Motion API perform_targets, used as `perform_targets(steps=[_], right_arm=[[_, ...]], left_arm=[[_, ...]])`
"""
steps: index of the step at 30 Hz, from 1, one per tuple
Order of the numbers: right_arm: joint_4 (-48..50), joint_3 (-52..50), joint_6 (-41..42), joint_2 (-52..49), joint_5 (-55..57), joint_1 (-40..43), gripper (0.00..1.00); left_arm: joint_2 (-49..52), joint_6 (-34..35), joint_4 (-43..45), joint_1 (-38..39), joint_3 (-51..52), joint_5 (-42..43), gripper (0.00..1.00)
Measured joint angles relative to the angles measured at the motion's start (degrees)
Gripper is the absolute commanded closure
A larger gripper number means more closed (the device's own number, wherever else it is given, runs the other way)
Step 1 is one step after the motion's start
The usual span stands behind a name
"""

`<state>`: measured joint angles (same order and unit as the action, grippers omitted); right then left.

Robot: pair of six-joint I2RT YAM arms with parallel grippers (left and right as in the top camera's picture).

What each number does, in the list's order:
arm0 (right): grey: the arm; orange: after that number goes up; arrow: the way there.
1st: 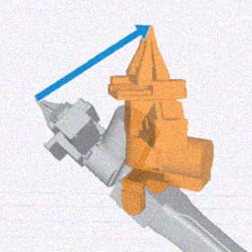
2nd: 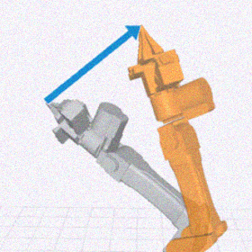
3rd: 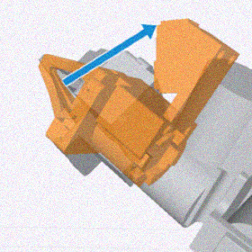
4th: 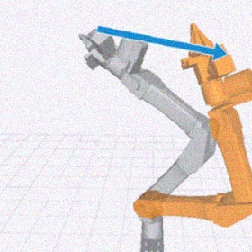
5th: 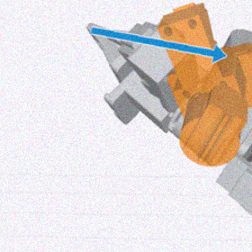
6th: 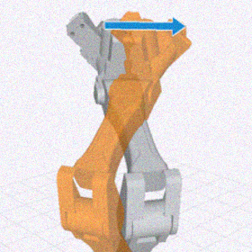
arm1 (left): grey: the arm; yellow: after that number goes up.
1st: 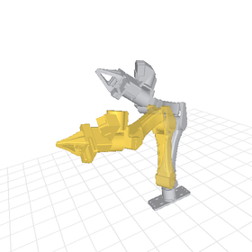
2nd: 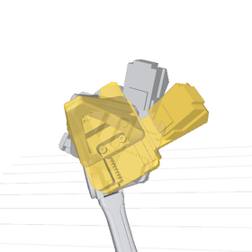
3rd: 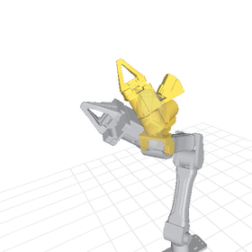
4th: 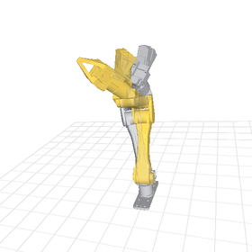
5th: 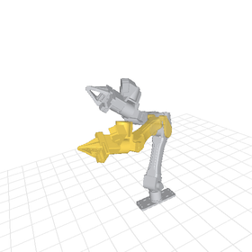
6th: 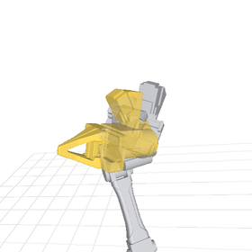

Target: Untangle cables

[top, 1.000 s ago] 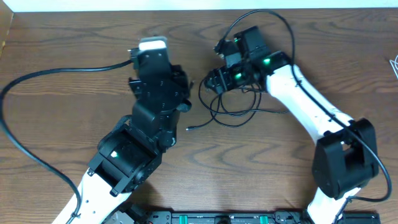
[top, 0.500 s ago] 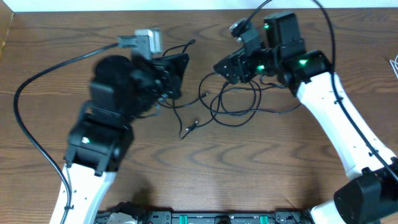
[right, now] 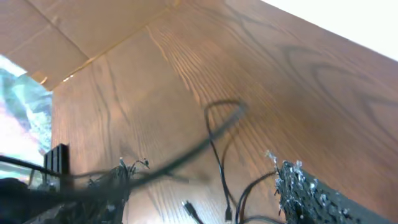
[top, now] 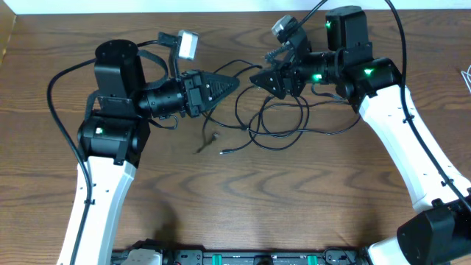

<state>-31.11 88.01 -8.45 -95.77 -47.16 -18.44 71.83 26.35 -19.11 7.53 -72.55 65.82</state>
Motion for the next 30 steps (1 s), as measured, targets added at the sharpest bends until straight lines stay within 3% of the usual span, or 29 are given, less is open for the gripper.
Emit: perform_targets(steps=[10,17,30], right_arm=[[4.5,0.0,-1.4,0.0,-3.0,-0.9,0.52],[8.1,0.0,-1.3,0.0,-3.4,-1.7,0.45],[13.7,0.0,-2.2,0.0,-5.6,0.1,0.44]], left_arm=[[0.0,0.5,0.0,0.0,0.0,3.1,0.93],[0.0,0.5,0.0,0.0,0.0,3.3,0.93],[0.0,1.1,-0.1,0.0,0.0,3.3,0.93]])
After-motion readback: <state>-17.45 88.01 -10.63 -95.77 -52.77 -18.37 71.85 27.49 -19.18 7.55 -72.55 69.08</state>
